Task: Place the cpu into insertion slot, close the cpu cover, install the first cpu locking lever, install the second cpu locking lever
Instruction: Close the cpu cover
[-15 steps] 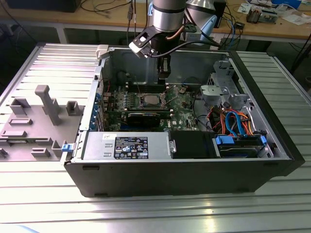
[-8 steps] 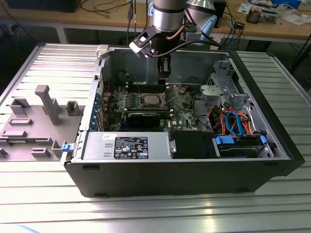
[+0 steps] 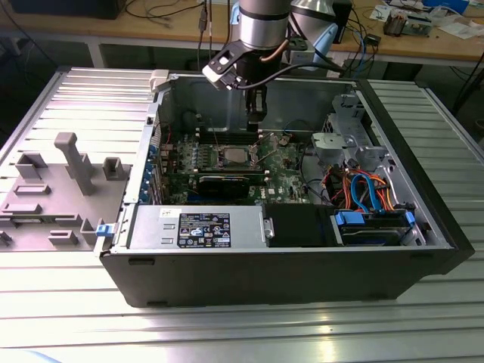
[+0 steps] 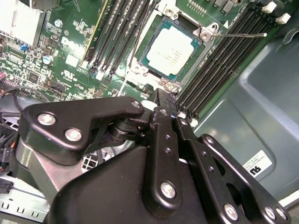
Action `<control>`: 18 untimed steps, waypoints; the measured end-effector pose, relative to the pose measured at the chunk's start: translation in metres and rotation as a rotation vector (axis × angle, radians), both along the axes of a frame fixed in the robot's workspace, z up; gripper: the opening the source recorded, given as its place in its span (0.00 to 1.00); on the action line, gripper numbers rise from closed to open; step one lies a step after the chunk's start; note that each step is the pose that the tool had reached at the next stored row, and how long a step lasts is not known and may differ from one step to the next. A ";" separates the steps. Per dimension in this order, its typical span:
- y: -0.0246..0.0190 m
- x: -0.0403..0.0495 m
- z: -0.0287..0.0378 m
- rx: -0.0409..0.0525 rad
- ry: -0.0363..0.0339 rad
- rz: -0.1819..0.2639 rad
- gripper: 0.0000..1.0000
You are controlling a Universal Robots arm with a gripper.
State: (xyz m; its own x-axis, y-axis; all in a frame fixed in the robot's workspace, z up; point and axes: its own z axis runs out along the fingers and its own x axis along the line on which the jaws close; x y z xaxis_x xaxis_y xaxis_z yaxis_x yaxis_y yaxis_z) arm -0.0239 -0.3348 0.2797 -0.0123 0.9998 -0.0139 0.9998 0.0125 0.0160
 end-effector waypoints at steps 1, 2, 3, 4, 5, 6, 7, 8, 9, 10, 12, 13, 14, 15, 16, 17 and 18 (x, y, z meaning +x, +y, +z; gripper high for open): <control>0.0000 0.0004 0.0000 0.0000 0.0000 0.000 0.11; 0.0000 0.0007 0.0000 0.0000 0.0000 0.000 0.11; 0.0000 0.0008 0.0000 0.0000 0.0000 0.000 0.11; 0.0000 0.0008 0.0000 0.0000 0.0000 0.000 0.11; 0.0000 0.0009 0.0000 0.0000 0.0000 0.000 0.11; 0.0000 0.0009 0.0000 0.0000 0.0000 0.000 0.11; 0.0000 0.0011 0.0000 0.0000 0.0000 0.000 0.11; 0.0000 0.0011 0.0000 0.0000 0.0000 0.000 0.11; 0.0000 0.0012 0.0000 0.0000 0.0000 0.000 0.11; 0.0000 0.0015 0.0000 0.0000 0.0000 0.000 0.11; 0.0000 0.0016 0.0000 0.0000 0.0000 0.000 0.11; 0.0000 0.0016 0.0000 0.0000 0.0000 0.000 0.11; 0.0000 0.0016 0.0000 0.0000 0.0000 0.000 0.11; 0.0000 0.0016 0.0000 0.0000 0.0000 0.000 0.11; 0.0000 0.0016 0.0000 0.0000 0.0000 0.000 0.11; 0.0000 0.0017 0.0000 0.0000 0.0000 0.000 0.11; 0.0000 0.0017 0.0000 0.0000 0.0000 0.000 0.11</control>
State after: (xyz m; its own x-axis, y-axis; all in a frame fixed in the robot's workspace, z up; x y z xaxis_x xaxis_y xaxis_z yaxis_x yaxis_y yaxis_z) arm -0.0223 -0.3348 0.2797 -0.0124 0.9998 -0.0139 0.9998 0.0126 0.0160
